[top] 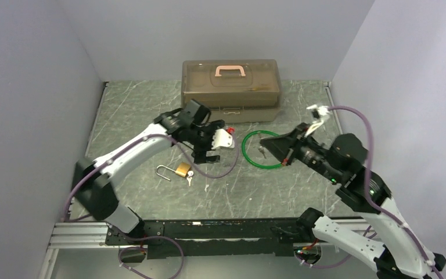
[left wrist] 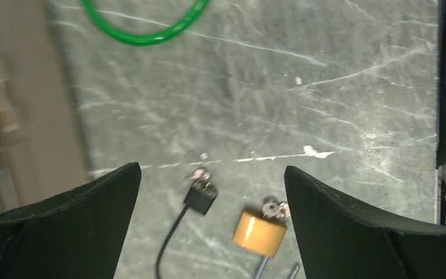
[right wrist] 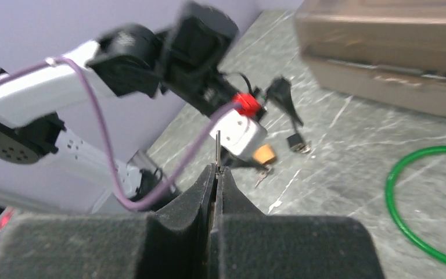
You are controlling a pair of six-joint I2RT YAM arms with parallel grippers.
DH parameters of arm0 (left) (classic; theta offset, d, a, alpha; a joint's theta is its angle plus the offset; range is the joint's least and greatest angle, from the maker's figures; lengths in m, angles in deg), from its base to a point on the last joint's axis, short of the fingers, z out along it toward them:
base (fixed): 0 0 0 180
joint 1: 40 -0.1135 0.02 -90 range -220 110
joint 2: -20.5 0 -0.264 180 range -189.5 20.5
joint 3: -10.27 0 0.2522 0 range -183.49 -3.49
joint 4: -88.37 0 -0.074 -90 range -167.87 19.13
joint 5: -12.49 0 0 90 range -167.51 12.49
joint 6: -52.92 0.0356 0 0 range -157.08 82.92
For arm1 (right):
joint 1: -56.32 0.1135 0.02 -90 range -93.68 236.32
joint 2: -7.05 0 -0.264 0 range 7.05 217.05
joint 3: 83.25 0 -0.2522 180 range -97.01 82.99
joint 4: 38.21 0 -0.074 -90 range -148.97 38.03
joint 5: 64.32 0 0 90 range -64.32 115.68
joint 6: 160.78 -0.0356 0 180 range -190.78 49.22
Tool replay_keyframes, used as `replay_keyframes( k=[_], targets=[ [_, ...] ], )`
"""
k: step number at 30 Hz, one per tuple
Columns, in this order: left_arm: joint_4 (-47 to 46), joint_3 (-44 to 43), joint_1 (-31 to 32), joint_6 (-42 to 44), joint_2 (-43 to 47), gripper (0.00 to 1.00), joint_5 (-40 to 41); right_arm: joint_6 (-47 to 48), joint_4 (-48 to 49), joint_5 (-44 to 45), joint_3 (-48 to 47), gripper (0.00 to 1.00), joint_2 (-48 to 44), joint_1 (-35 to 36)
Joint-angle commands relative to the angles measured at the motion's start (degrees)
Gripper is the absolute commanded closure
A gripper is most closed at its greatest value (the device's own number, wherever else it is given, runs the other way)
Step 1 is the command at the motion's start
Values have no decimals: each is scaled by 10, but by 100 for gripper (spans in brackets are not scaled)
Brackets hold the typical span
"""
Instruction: Unlock with the key
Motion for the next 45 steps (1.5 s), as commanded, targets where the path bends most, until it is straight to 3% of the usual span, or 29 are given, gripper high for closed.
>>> replay_keyframes(
  k=[1,6,9,13,15,16,20,21,22,27,30,35,38,45],
  targets=[
    [54,-60,17,15,-91,1,-73,-6,-77,151,-28,100,-26,0],
    [42,-129,32,97,-198,1,-128,-22,-63,190,-27,100,-53,0],
    [92,-195,43,174,-268,1,-187,-21,-50,200,-32,100,-55,0],
    [129,-287,63,204,-360,1,-191,-21,-58,190,-62,100,-30,0],
    [92,-304,68,169,-392,4,-187,-24,-54,187,-64,100,-29,0],
    [58,-306,69,138,-401,14,-178,-25,-46,185,-62,100,-30,0],
    [-29,-331,70,50,-437,74,-136,-26,-21,170,-49,100,-34,0],
    [-52,-329,70,29,-438,83,-126,-27,-19,164,-47,100,-32,0],
    [-78,-320,69,14,-435,87,-123,-27,-16,159,-46,100,-29,0],
    [-189,-258,68,-32,-413,93,-92,-27,-6,142,-35,100,-29,0],
    [-231,-257,76,-64,-432,96,-15,-29,1,140,-29,100,-35,0],
    [-258,-217,105,-42,-444,100,134,-26,-3,139,-30,100,-34,0],
    [-253,-160,111,-24,-419,100,151,-21,1,137,-32,100,-34,1],
    [-144,-92,113,-18,-373,100,158,-22,13,124,-23,100,-40,0]
  ],
)
